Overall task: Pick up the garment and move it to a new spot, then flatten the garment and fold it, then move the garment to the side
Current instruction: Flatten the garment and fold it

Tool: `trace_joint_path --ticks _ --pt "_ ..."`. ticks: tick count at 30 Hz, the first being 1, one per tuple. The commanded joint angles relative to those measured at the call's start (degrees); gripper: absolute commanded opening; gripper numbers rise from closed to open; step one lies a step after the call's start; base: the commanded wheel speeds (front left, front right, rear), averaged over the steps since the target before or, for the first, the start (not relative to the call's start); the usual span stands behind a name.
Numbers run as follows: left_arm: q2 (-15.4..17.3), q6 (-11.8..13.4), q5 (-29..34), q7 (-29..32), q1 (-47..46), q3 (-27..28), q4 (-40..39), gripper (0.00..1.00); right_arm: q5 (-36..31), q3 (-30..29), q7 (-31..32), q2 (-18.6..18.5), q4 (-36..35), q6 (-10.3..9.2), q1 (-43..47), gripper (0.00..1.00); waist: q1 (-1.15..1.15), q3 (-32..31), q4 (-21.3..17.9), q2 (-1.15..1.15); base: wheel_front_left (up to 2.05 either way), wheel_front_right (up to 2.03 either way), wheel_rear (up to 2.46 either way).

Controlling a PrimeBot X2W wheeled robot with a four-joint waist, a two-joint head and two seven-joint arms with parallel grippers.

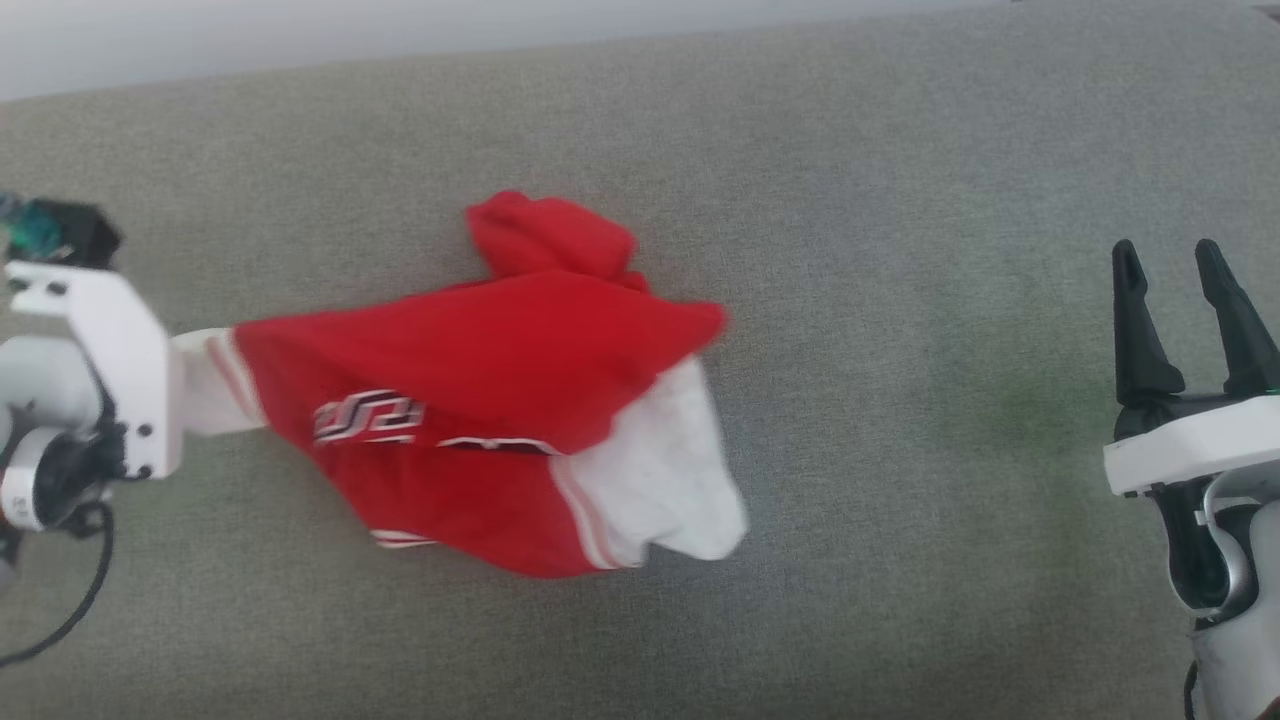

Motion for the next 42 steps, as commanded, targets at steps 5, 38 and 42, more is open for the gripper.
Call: trace_joint_path --ticks 5,38,42 --pt "-1.06 0.78 -1.35 -1.23 3.32 -0.18 3.77 0.00 0.28 0.56 0.37 -0.72 -0.04 -0.02 -0.68 1.00 0.00 0.47 -0.17 0.00 0.00 0.00 0.00" --pt "-10.61 -1.56 5.30 -45.79 15.72 6.62 -6.31 1.00 7.09 19.34 16.42 -5.79 -3.55 -0.02 2.72 1.00 0.00 -6.50 12.59 0.00 0.00 0.00 0.00" --pt "-12.07 -0.69 4.85 -50.47 19.14 7.77 -6.35 1.00 9.94 23.32 21.97 -7.59 -4.46 -0.02 2.30 1.00 0.00 -6.41 14.64 0.00 0.00 0.00 0.00"
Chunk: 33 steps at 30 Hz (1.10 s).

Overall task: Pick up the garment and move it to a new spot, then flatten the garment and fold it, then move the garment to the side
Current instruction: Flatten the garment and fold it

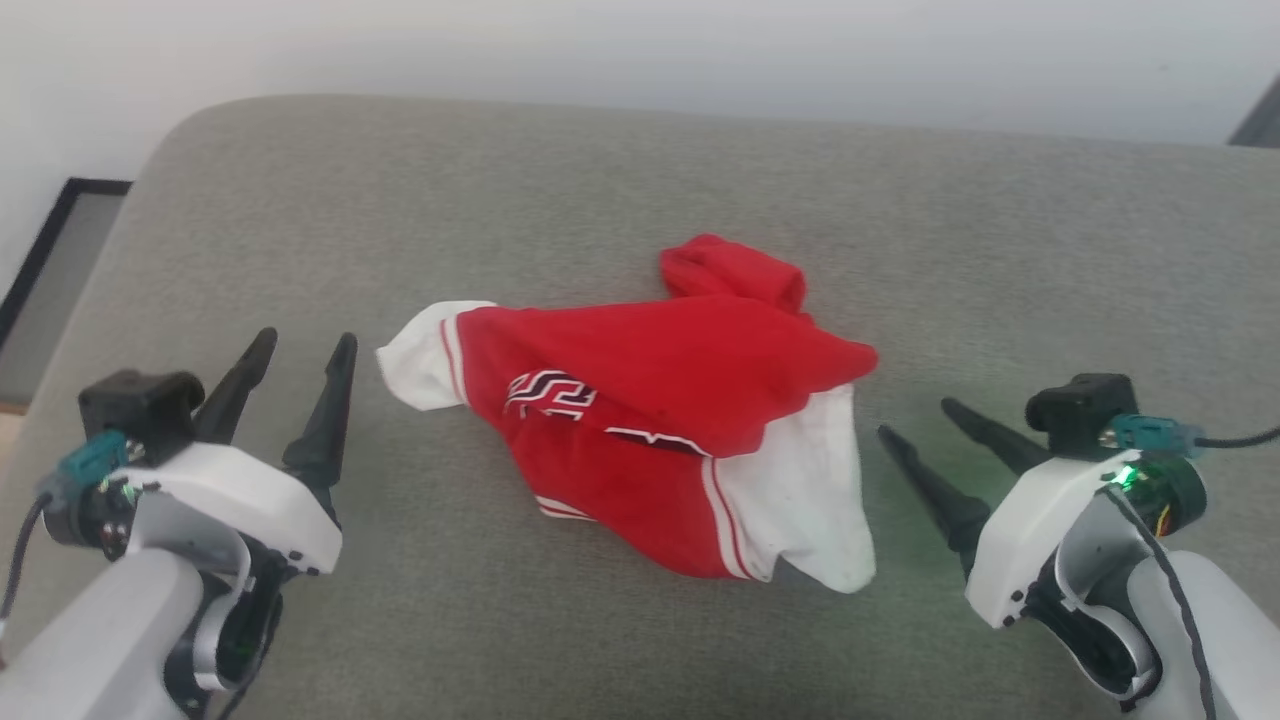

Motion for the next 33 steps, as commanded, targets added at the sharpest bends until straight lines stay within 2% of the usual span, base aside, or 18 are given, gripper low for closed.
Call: trace_joint_path --ticks 1,7,12,14,18,23,24,25,33 --pt "-0.81 0.28 -0.26 -1.32 1.36 0.81 -0.04 1.00 1.09 0.97 1.63 -0.74 -0.64 -0.02 -0.42 1.00 0.00 0.10 1.38 0.00 0.00 0.00 0.00" --pt "-3.59 0.66 1.22 -4.12 5.25 3.18 0.00 1.00 3.66 3.29 9.44 -3.09 -1.03 -0.02 -1.19 1.00 0.00 0.47 4.61 0.00 0.00 0.00 0.00" --pt "-7.76 -0.01 4.14 -4.53 7.72 7.82 -0.85 1.00 3.14 4.14 16.49 -3.88 0.63 -0.02 -2.10 1.00 0.00 0.90 7.46 0.00 0.00 0.00 0.00" --pt "-10.32 -1.27 5.38 -4.45 9.42 10.21 -1.15 1.00 2.34 4.53 18.94 -3.86 2.07 -0.02 -2.60 1.00 0.00 1.06 8.62 0.00 0.00 0.00 0.00" --pt "-13.42 -3.89 8.17 -4.47 10.82 12.76 0.15 1.00 1.61 5.50 23.38 -2.72 6.06 -0.02 -3.68 1.00 0.00 1.31 10.64 0.00 0.00 0.00 0.00" --pt "-16.07 -5.81 10.55 -4.47 12.00 15.60 0.79 1.00 1.14 7.19 26.79 -0.92 11.27 -0.02 -4.42 1.00 0.00 1.37 11.94 0.00 0.00 0.00 0.00" --pt "-17.29 -6.67 11.72 -4.48 12.52 17.01 1.11 1.00 1.27 8.22 27.54 -0.25 13.27 -0.02 -5.03 0.22 0.00 1.37 12.36 0.00 0.00 0.00 0.00" --pt "-17.91 -7.11 12.25 -4.48 12.68 17.74 1.17 1.00 1.76 8.43 27.60 0.10 14.10 -0.01 -5.25 0.00 0.00 1.36 12.51 0.00 0.00 0.00 0.00" --pt "-21.48 -10.00 15.32 -4.48 14.53 22.90 1.80 1.00 3.96 7.01 26.09 -0.59 16.60 -0.06 -8.98 0.00 0.00 0.85 12.47 0.00 0.00 0.00 0.00"
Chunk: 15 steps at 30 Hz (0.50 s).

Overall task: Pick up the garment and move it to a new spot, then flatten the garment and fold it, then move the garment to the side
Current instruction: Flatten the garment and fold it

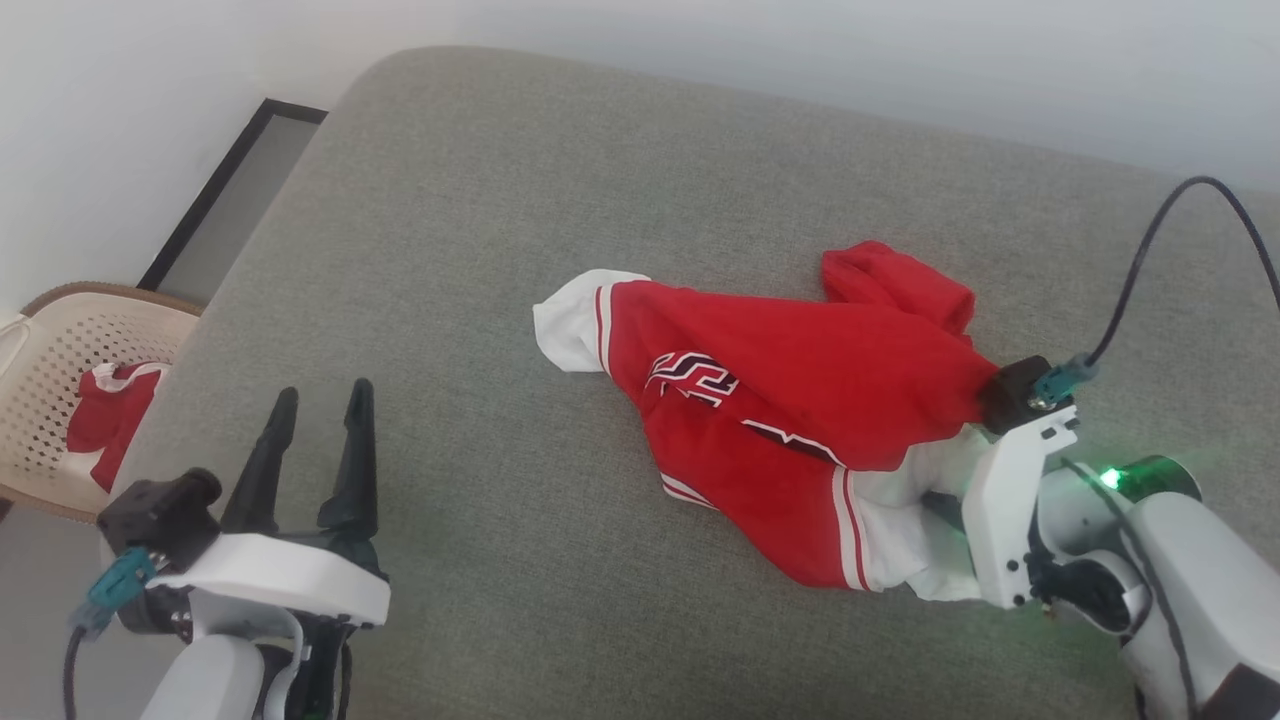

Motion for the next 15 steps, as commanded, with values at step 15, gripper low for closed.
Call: trace_joint_path --ticks 15 --pt "-3.08 -4.53 4.92 -0.27 2.51 6.94 0.28 1.00 2.03 -17.28 4.89 -12.70 -5.66 -0.11 2.19 0.00 0.00 -0.88 -4.10 -0.01 0.00 0.00 0.00"
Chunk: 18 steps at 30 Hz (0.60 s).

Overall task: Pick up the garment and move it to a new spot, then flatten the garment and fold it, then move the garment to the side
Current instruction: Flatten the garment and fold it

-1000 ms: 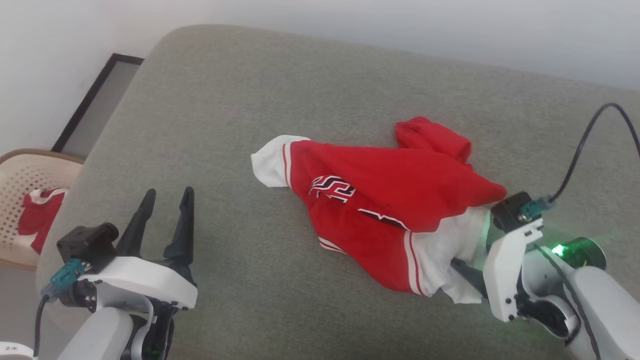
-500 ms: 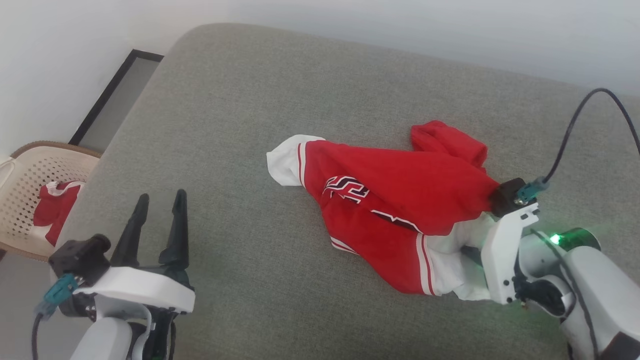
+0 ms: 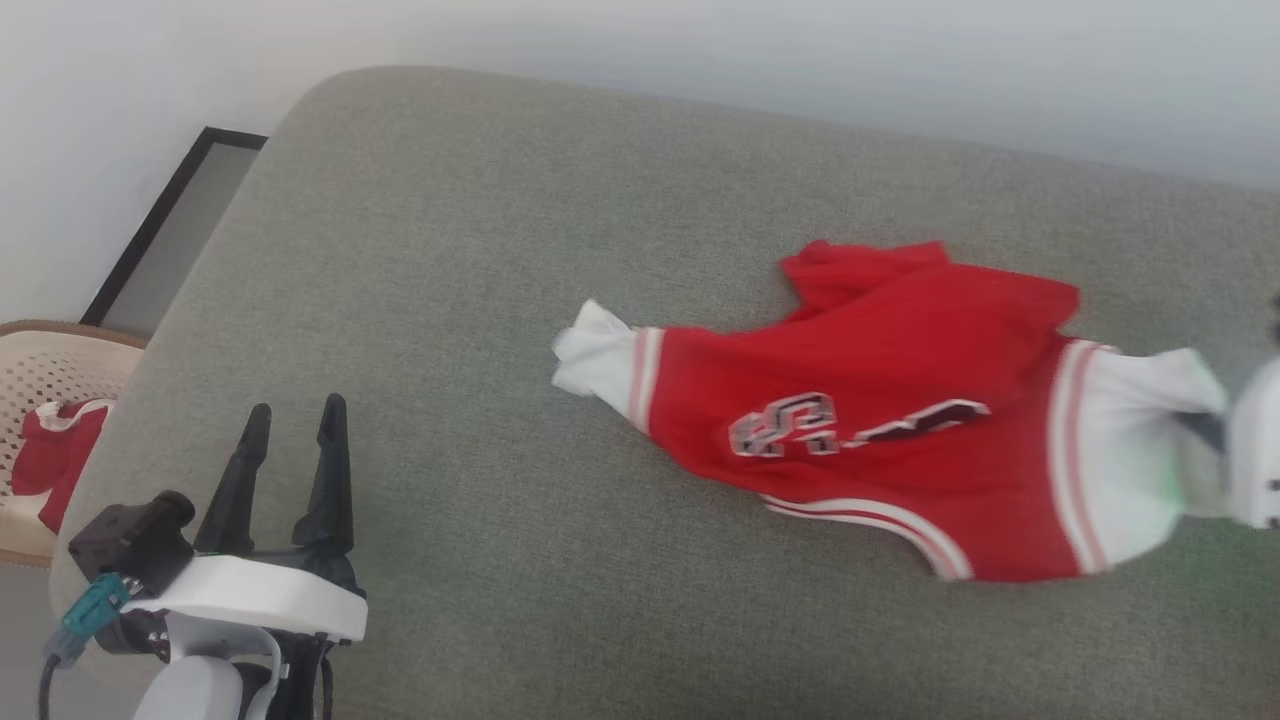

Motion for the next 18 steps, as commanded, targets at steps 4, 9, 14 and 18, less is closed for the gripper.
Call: trace_joint_path --ticks 4,9,14,18 --pt "-0.77 -0.97 1.37 -0.27 -1.03 0.54 0.46 1.00 -1.15 -5.63 1.33 -1.17 1.79 -0.10 2.47 0.00 0.00 0.51 -0.33 -0.01 0.00 0.00 0.00" --pt "-1.56 -1.89 2.19 -0.27 -1.77 0.87 1.11 1.00 -2.97 -9.65 0.79 0.62 7.37 -0.09 3.14 0.00 0.00 1.32 -0.53 -0.01 0.00 0.00 0.00" --pt "-2.00 -2.89 2.90 -0.27 -2.84 0.58 2.13 1.00 -4.28 -9.64 -2.01 3.62 15.01 -0.10 1.14 0.00 0.00 1.49 -0.83 -0.01 0.00 0.00 0.00" --pt "-1.20 -3.67 2.88 -0.15 -3.90 -0.24 2.83 1.00 -5.09 -8.04 -4.60 4.37 18.30 -0.10 -0.57 1.00 0.00 1.18 -1.45 -0.01 0.00 0.00 0.00"
